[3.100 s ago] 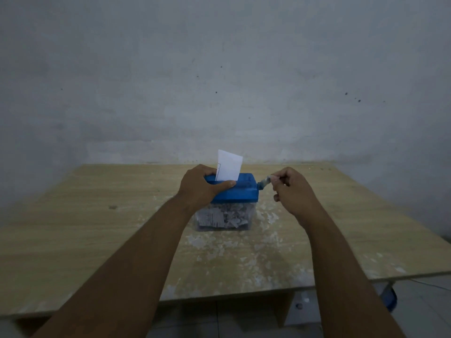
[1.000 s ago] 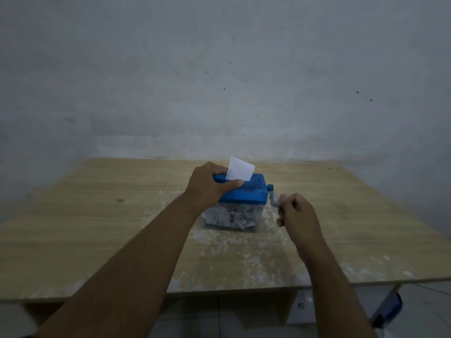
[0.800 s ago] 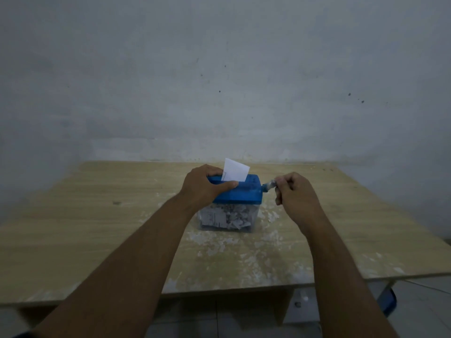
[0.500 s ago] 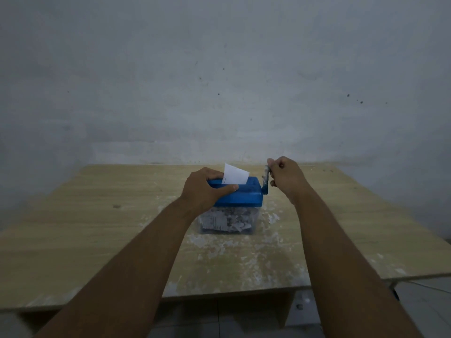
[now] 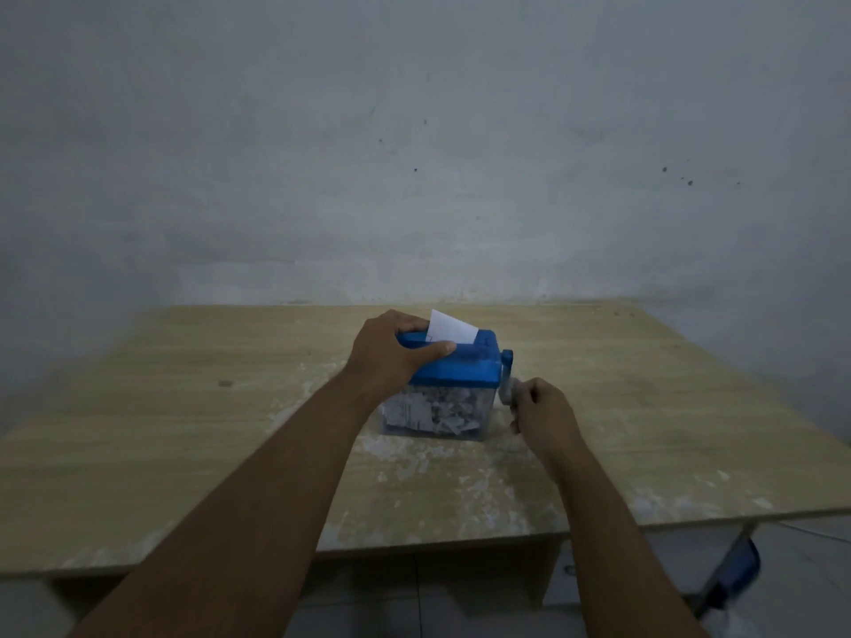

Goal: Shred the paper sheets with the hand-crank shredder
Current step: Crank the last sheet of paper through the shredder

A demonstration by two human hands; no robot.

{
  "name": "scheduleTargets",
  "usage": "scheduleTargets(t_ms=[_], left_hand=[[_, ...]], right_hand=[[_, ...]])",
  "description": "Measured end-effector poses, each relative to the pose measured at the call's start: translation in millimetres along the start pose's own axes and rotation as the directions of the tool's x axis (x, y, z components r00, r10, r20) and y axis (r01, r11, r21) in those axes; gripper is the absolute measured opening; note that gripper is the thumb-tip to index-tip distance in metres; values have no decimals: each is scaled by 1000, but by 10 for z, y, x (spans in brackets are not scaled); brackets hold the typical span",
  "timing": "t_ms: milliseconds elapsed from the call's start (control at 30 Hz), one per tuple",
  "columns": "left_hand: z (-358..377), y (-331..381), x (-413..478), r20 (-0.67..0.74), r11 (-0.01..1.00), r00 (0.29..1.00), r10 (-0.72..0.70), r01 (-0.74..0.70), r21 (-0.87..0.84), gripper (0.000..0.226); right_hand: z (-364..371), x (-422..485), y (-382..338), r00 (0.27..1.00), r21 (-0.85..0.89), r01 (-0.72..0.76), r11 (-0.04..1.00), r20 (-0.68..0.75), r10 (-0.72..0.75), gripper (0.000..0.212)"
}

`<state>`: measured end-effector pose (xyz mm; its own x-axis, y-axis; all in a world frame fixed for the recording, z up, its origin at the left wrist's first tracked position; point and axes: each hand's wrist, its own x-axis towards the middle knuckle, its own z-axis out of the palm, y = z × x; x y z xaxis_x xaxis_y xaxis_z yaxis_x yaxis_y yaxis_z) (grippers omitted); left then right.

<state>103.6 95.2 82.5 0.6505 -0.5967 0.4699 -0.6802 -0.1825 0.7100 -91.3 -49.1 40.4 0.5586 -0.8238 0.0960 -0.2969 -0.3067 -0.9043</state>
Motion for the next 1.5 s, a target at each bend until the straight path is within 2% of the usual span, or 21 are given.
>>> scheduleTargets(t_ms=[233,333,533,633,700,767,867,1000,1133,1200,1333,1500], left_hand=[[-18,9,12,1,1000,1000,-9,9,7,58],[-36,14,16,22,1000,1000,-19,19,16,60],[-60,24,37,50,1000,999,-19,19,12,57],[-44,29,22,23,1000,999,-22,22,18,57],[-48,26,15,32,1000,999,-21,21,-14,58],[-55,42,-3,40,1000,999,-12,13,-23,58],[-40,46,-17,18,1000,1000,2,-2,1,57],[-12,49,-22,-7,1000,1000,10,-10,-10,55],[5,52,-26,-9,1000,1000,3,-3,4,57],[-9,65,-27,-7,1000,1000,-1,1,11,56],[-36,80,-51,46,1000,999,0,1,-22,52],[-73,78,-53,57,999,998,-22,25,-48,44]], right_hand=[[-341,-380,-333,986,155,161,975,11,-165,19],[-431,-213,-522,975,132,223,966,-5,-224,14],[-420,384,-822,965,78,257,963,27,-260,18],[-372,629,-803,974,126,205,971,69,-215,26],[-277,772,-708,985,45,161,986,56,-164,29],[-148,848,-537,991,-6,83,997,105,-82,26],[1,710,-207,984,13,-35,999,173,32,21],[12,279,21,998,-37,-3,999,66,6,25],[-178,-236,-83,996,71,93,993,-12,-92,29],[-310,-352,-263,987,95,160,982,-35,-158,23],[-464,-176,-582,960,81,278,957,-63,-273,14],[-448,408,-760,967,44,254,966,-32,-253,19]])
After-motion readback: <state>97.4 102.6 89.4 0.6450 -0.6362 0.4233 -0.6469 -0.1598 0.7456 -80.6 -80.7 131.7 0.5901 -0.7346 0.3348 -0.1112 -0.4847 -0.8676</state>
